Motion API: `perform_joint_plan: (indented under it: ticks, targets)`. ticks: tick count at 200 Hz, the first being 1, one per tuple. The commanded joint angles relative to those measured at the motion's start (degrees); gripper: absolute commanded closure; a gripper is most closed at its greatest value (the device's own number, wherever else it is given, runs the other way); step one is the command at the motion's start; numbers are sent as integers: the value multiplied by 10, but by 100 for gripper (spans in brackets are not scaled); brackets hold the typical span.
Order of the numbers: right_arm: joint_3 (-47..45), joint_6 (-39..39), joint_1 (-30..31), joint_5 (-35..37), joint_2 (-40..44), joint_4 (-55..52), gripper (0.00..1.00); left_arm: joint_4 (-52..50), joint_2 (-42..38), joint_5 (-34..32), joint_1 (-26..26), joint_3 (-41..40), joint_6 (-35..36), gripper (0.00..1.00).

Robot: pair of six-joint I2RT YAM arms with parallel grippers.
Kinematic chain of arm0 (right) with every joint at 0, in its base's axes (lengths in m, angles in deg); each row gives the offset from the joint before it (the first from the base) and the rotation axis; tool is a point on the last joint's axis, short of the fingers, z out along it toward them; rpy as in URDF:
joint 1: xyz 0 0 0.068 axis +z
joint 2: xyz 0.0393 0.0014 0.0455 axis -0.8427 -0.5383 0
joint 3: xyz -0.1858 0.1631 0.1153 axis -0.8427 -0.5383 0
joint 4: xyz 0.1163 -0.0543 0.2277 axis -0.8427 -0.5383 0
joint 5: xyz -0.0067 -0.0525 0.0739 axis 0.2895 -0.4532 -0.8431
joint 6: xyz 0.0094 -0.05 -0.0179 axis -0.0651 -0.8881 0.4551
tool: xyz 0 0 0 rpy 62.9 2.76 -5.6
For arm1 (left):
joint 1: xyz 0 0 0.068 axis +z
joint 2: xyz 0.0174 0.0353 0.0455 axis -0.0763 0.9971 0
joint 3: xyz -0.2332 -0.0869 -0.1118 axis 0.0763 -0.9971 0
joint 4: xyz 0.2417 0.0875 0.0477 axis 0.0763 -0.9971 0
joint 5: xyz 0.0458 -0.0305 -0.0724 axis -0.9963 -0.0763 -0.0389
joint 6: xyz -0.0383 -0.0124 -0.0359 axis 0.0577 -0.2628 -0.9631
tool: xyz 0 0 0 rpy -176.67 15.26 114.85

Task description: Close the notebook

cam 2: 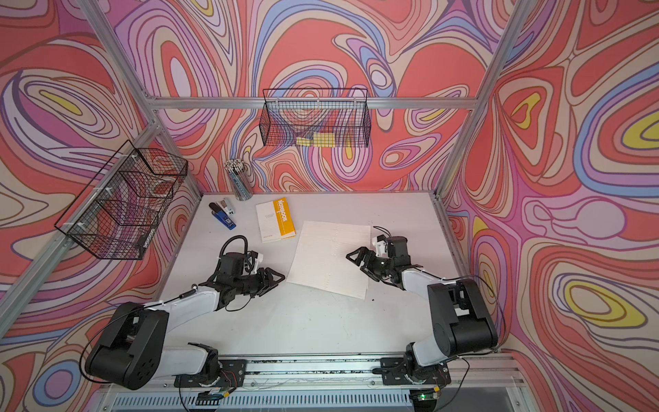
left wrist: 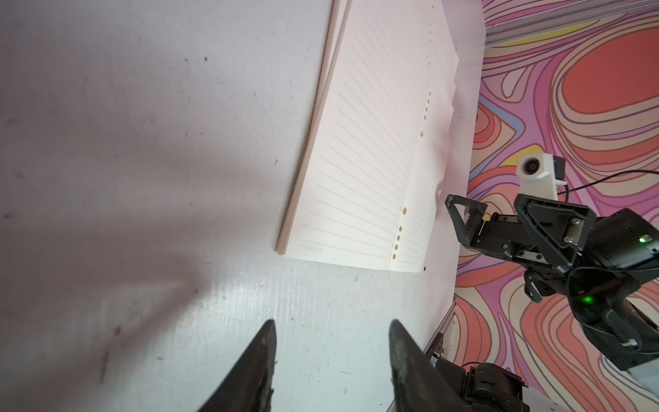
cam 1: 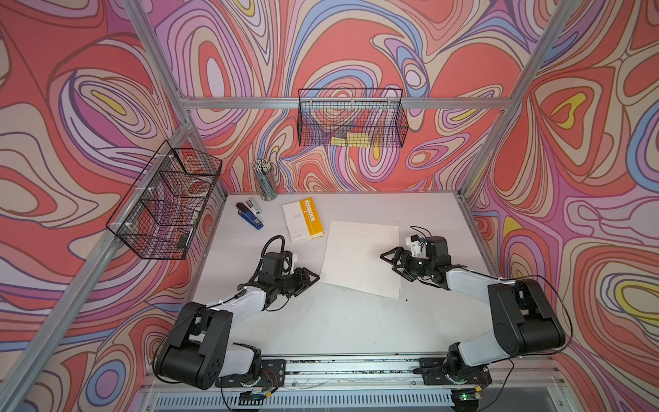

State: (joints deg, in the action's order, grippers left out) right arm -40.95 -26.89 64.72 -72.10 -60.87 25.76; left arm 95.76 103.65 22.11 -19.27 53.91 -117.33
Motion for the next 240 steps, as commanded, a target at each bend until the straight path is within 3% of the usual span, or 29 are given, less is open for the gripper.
perform_joint_plan:
  ticks: [1,42,86,108,158,240]
  targets:
    - [3,-1,-2,4,-3,14,2,22,16,-12,-5,4,-14,49]
    - [-4,-10,-2,19,-6,-8,2,75,17,-9,-17,-14,-90,47]
    - [-19,-1,-2,29,-10,1,2,128,5,-67,-88,-31,-193,46]
    - [-22,-3,-1,27,-10,-2,2,218,15,-115,-138,-59,-258,47]
    - [-23,-7,-1,24,-8,-12,2,341,67,-241,-241,-73,-328,50]
    - [-35,-9,-1,20,-3,-11,2,522,184,-376,-307,-107,-454,57]
